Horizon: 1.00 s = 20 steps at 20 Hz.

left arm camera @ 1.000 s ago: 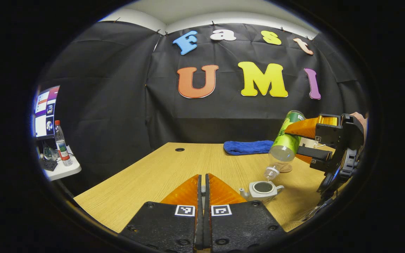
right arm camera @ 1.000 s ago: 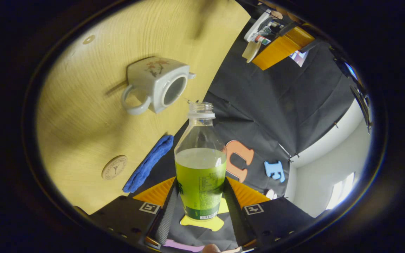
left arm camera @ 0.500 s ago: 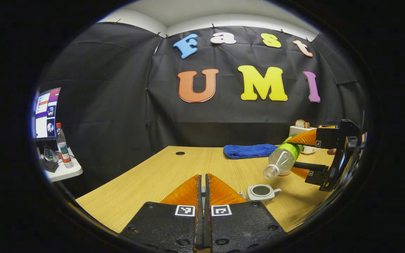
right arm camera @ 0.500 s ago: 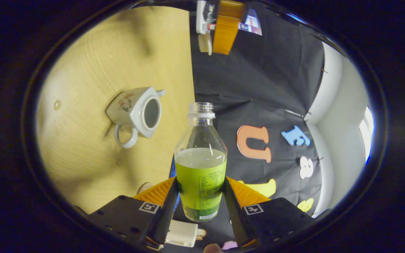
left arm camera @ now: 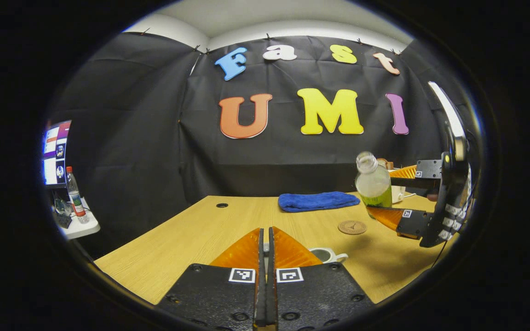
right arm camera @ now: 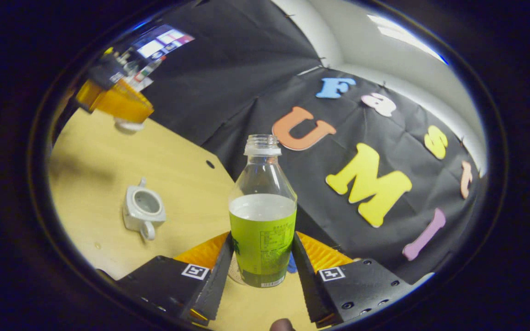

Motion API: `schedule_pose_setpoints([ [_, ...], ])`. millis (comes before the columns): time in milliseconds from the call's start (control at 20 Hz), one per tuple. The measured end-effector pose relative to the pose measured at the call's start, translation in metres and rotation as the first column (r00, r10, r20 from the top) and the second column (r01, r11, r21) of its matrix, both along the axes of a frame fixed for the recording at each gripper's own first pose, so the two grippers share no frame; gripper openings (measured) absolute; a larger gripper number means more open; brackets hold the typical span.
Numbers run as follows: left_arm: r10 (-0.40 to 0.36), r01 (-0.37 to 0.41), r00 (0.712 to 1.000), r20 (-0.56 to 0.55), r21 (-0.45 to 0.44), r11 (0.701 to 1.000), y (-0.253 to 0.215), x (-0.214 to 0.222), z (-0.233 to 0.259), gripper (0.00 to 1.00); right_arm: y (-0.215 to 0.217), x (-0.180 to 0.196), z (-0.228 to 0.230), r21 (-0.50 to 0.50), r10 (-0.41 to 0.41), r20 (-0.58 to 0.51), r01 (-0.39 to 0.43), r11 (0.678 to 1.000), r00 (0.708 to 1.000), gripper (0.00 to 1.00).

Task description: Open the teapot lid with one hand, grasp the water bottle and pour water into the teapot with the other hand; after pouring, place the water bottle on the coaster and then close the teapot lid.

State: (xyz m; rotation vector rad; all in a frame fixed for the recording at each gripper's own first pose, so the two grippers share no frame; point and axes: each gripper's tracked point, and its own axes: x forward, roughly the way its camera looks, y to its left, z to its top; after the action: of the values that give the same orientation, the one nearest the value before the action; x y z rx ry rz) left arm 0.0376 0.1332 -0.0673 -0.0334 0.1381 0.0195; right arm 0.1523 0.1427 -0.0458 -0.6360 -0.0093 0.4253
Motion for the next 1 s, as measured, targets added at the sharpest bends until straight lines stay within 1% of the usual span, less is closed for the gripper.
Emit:
schedule_pose_setpoints([
  [50,-0.009,0.009,1.0,0.0,0.001,1.0,-0.005,-0.001,0.002,0.03,-0.006,0.007,0.002,0.084,-0.016,-0.039,0.019,0.996,0.999,0.74],
  [100,-0.021,0.021,1.0,0.006,-0.001,1.0,-0.011,-0.002,0.004,0.02,-0.011,0.013,0.004,0.166,-0.027,-0.083,0.041,0.985,0.996,0.71],
  [150,-0.031,0.031,0.999,0.013,-0.002,1.0,-0.016,-0.002,0.008,0.03,-0.015,0.019,0.005,0.247,-0.035,-0.128,0.066,0.967,0.991,0.74],
  [200,-0.036,0.036,0.999,0.02,0.001,0.999,-0.018,-0.003,0.01,0.03,-0.02,0.027,0.004,0.325,-0.036,-0.168,0.09,0.941,0.985,0.71],
  [250,-0.038,0.038,0.999,0.024,0.006,0.999,-0.02,-0.002,0.012,0.02,-0.026,0.039,0.002,0.396,-0.041,-0.21,0.123,0.91,0.977,0.71],
  [300,-0.04,0.039,0.999,0.027,0.01,0.999,-0.02,-0.002,0.013,0.02,-0.028,0.05,0.001,0.452,-0.035,-0.244,0.145,0.88,0.969,0.74],
  [350,-0.041,0.04,0.999,0.028,0.012,0.999,-0.02,-0.003,0.013,0.02,-0.029,0.062,-0.002,0.492,-0.026,-0.272,0.162,0.856,0.962,0.71],
  [400,-0.041,0.041,0.999,0.029,0.012,0.999,-0.02,-0.003,0.014,0.02,-0.029,0.074,-0.004,0.521,-0.022,-0.295,0.18,0.834,0.955,0.71],
  [500,-0.041,0.041,0.999,0.027,0.018,0.999,-0.02,-0.003,0.012,0.02,-0.027,0.098,-0.017,0.542,-0.027,-0.327,0.211,0.813,0.945,0.72],
  [600,-0.035,0.034,0.999,0.018,0.032,0.999,-0.016,-0.001,0.008,0.02,-0.022,0.112,-0.032,0.536,-0.036,-0.355,0.235,0.811,0.934,0.72],
  [700,-0.035,0.034,0.999,0.019,0.038,0.999,-0.014,-0.002,0.008,0.02,-0.017,0.118,-0.05,0.518,-0.043,-0.38,0.251,0.818,0.924,0.71],
  [850,-0.032,0.031,0.999,0.022,0.04,0.999,-0.012,-0.002,0.006,0.02,-0.015,0.121,-0.07,0.52,-0.044,-0.423,0.282,0.806,0.905,0.72],
  [1000,-0.031,0.031,0.999,0.007,0.029,0.999,-0.012,0.002,0.0,0.02,-0.014,0.119,-0.071,0.524,-0.05,-0.424,0.29,0.801,0.904,0.72],
])
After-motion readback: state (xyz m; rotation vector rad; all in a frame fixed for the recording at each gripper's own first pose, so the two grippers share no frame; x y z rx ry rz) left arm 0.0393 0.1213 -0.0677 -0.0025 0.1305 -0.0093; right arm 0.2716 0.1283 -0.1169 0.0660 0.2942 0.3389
